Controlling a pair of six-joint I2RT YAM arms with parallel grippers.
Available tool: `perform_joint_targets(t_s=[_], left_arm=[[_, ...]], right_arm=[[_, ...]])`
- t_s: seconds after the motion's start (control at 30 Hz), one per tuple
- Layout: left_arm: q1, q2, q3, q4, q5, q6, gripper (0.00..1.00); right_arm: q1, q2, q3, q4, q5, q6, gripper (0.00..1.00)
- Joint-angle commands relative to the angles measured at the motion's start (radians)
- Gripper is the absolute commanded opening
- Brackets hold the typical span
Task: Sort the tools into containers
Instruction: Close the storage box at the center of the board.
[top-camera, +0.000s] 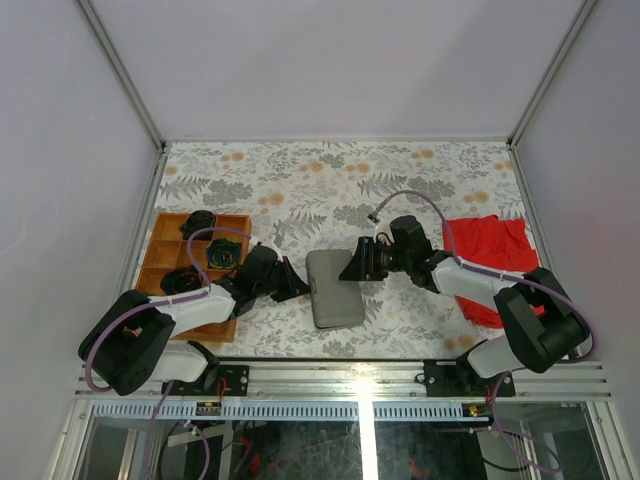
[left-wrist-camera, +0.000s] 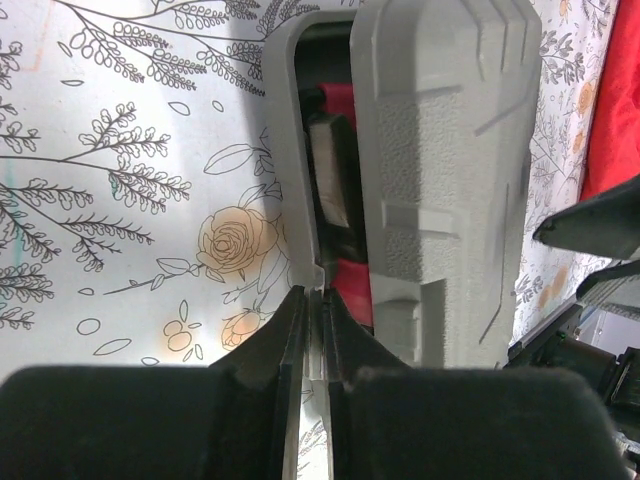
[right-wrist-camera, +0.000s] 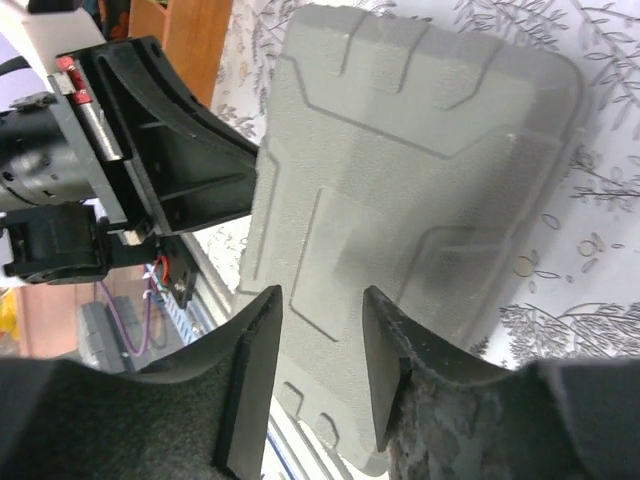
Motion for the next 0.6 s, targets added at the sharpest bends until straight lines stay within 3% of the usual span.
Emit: perform_joint_targets(t_s=[0.0, 0.23, 0.57], left_arm=[[-0.007, -0.001, -0.001, -0.072, 0.007, 0.034, 0.00], [-0.007, -0.001, 0.032, -0.105, -0.006, 0.053, 0.00], [-0.006, -0.077, 0.071, -0.143, 0.001, 0.064, 0.00]], right_arm=[[0.010, -0.073, 0.015, -0.055, 0.136, -0.054, 0.49], [0.010, -0.139, 0.011, -0.150, 0.276, -0.099, 0.68], [0.013, -0.190, 0.038, -0.229, 0.346, -0.141, 0.76]])
